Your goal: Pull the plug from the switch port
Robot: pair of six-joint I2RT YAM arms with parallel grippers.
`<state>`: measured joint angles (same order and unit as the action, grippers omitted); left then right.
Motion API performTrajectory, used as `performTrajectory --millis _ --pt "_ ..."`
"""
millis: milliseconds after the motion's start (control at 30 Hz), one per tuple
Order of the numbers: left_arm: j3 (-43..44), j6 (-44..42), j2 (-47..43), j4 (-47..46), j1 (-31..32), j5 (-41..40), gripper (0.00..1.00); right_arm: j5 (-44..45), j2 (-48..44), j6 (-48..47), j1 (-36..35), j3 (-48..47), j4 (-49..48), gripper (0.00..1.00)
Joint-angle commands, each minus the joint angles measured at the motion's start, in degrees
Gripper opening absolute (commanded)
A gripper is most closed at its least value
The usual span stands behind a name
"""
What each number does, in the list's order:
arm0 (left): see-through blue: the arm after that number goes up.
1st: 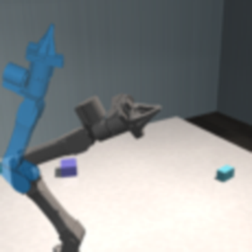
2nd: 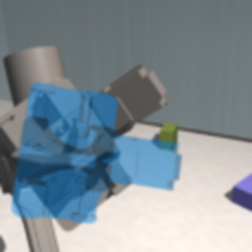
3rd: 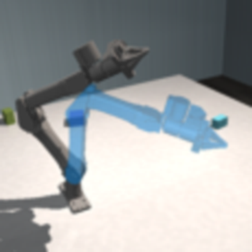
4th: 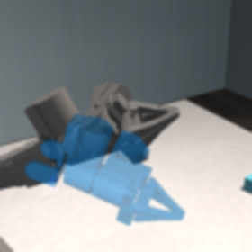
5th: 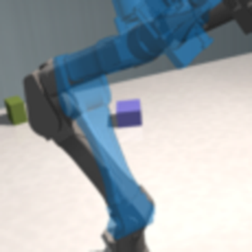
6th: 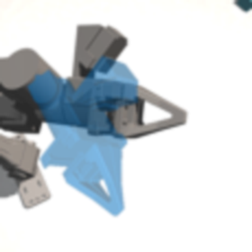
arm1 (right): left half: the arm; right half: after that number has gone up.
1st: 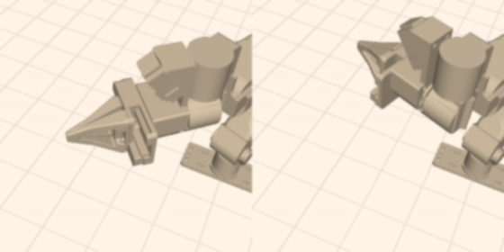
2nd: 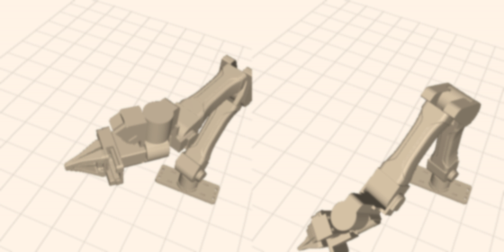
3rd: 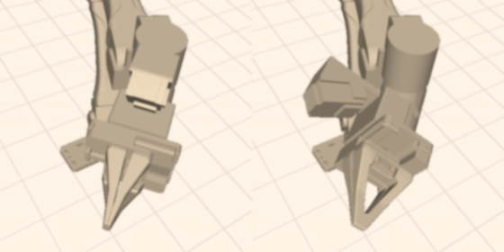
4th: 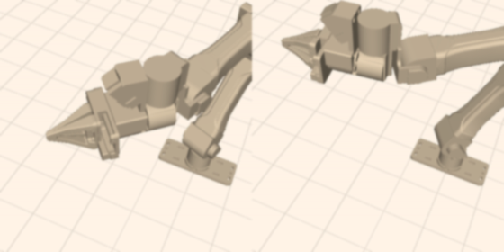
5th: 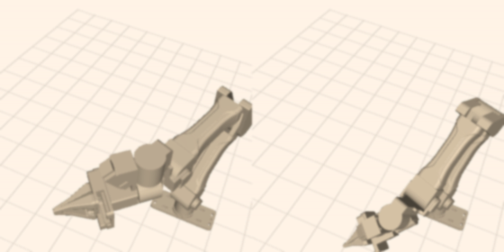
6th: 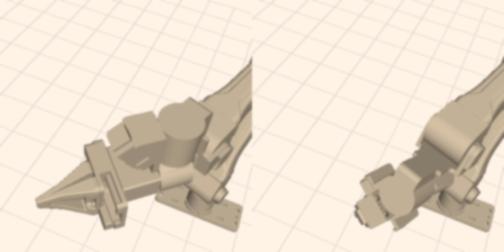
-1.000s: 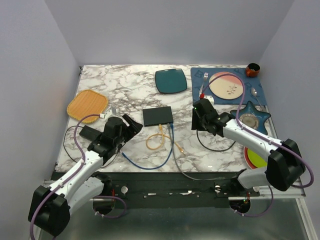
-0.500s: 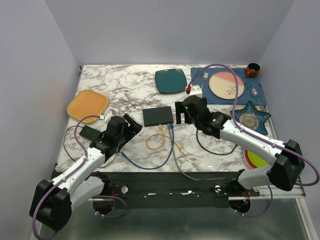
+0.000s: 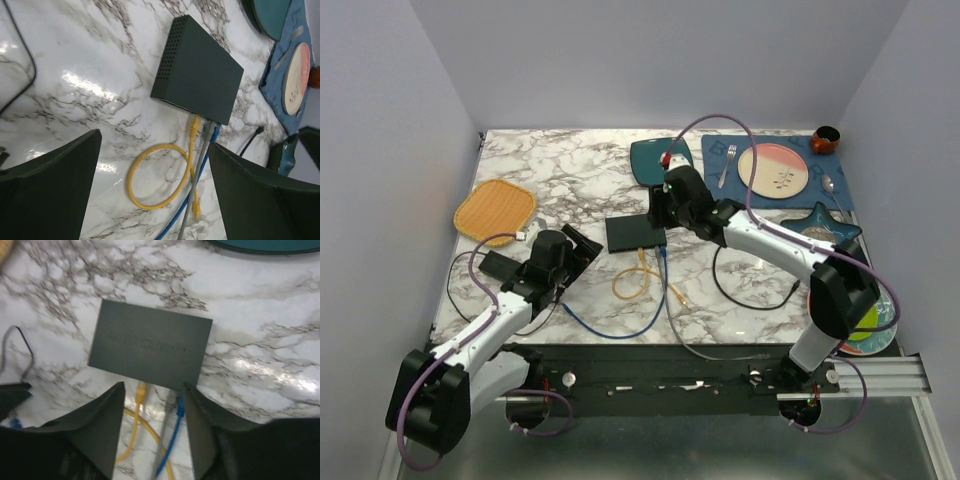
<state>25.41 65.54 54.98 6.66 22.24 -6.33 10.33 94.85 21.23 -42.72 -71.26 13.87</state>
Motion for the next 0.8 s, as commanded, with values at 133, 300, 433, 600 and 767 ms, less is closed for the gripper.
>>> performTrajectory --millis 133,300,433,600,767 --pt "-1.58 1.25 9.0 -17.97 0.61 10.02 0.92 -8.57 14.46 2.76 3.25 -15.47 1.16 0.19" --pt "-2.73 1.44 12.95 -20.45 0.7 11.16 0.84 -10.06 22.21 5.04 4.31 -23.38 4.67 0.01" --pt "-1.42 -0.06 15.5 -20.02 0.7 12.3 0.79 -11.82 26.26 5.83 5.36 -27.34 6.34 0.01" --pt "0.25 -0.41 20.5 -21.24 0.79 15.01 0.78 -12.96 32.75 7.5 6.77 -33.06 10.73 0.01" --pt "4.2 -1.29 28.06 -21.86 0.88 19.77 0.75 -13.14 34.7 8.03 7.91 -32.98 11.97 0.01"
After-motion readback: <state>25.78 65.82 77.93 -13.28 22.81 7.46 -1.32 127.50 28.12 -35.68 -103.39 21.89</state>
